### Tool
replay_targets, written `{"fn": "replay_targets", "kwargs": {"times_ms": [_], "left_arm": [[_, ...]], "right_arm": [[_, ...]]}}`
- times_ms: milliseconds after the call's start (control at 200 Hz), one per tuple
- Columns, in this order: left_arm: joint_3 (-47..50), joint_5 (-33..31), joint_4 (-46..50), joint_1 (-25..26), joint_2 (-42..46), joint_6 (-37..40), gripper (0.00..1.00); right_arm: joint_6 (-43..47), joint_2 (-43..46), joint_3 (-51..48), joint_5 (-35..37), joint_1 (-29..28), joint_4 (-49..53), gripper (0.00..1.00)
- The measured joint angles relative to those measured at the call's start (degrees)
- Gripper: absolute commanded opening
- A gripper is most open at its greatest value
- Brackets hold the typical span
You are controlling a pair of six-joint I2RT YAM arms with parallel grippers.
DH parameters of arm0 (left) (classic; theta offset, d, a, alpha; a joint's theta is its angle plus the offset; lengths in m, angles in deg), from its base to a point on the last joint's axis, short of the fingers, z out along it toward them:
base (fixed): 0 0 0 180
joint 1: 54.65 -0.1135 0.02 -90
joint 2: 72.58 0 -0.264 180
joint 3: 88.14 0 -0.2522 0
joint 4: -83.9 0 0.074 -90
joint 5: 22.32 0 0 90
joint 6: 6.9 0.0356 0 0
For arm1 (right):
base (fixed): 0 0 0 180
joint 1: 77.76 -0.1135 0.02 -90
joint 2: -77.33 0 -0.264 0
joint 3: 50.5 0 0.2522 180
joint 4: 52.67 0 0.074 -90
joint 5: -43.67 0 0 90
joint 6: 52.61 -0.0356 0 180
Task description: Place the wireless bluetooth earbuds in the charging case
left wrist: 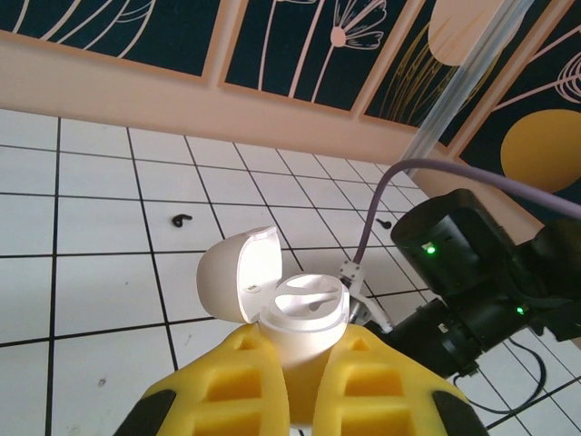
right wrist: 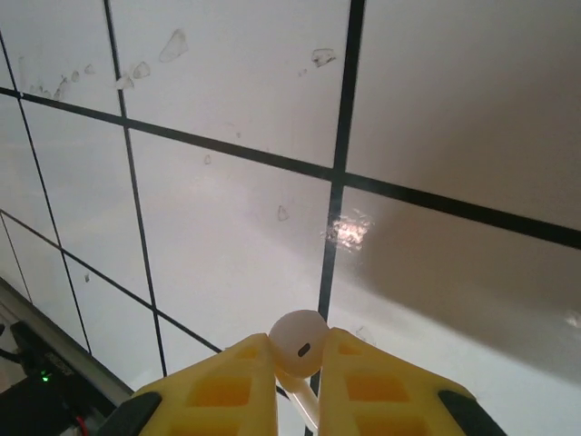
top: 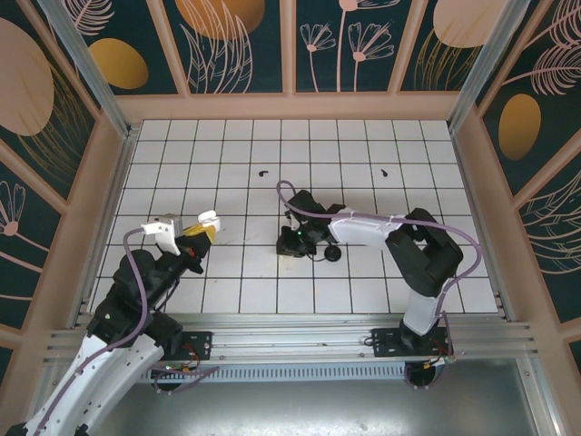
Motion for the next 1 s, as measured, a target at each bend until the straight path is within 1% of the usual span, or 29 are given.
{"fn": "replay_targets", "kwargs": {"times_ms": [105,225,300,410,586,751,901,1001], "left_arm": [[0.4,0.4,-0.2,0.0,0.1,-0.4,0.00],[0.6,0.5,-0.4,0.0,0.3,-0.9,0.00],[0.7,0.5,-0.4,0.0,0.4,-1.1,0.00],[1.0,0.5,-0.6,0.0,0.4,-1.3,0.00],[1.1,0.5,-0.8,0.0,0.2,-1.4,0.00],[1.2,0.5,-0.9,0.0,-0.2,-1.4,0.00],[1.6,0.6,-2.1,0.0,-0.5,-1.4,0.00],[1.8,0.9,-2.6,0.0,-1.1,-1.4,0.00]], "right_arm": [[0.0,-1.2,-0.4,-0.5,2.3,0.8,0.23],[0.5,-1.4,-0.2,0.7,4.0,3.3,0.32],[1.0,-1.4,1.1,2.7,4.1,5.6,0.36],[1.8,-1.3,3.3,8.4,4.0,10.3,0.40],[2.6,-0.5,5.9,18.4,4.2,18.1,0.39],[1.3,3.3,7.3,24.9,3.2,22.7,0.37],[-3.0,6.6,7.4,26.2,-0.3,22.4,0.35],[-7.2,8.3,4.6,25.0,-2.0,18.1,0.30]]}}
